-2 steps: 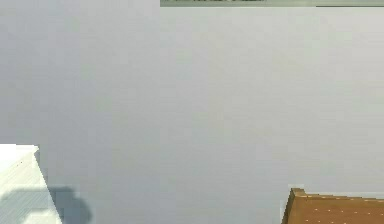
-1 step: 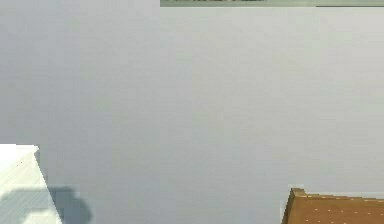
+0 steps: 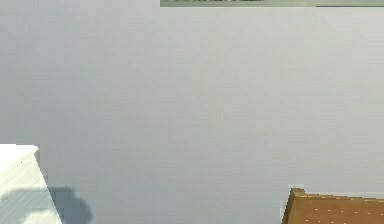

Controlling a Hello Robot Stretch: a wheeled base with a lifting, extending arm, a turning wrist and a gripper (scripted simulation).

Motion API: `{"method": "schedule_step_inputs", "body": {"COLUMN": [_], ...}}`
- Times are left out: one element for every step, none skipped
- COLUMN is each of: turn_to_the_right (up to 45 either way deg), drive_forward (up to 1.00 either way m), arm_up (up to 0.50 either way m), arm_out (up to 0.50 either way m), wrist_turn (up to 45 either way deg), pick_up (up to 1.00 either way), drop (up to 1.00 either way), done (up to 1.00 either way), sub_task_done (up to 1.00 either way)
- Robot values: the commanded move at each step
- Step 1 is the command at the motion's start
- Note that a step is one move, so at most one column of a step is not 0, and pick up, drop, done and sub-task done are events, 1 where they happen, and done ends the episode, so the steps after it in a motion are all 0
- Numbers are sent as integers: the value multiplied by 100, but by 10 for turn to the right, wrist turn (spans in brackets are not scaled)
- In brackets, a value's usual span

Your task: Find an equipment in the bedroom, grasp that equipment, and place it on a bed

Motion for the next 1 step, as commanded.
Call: {"method": "schedule_step_inputs", "body": {"turn_to_the_right": [0], "drive_forward": [0], "arm_up": [0], "arm_out": [0], "wrist_turn": [0], "pick_up": [0], "drop": [0], "done": [100], "sub_task_done": [0]}}
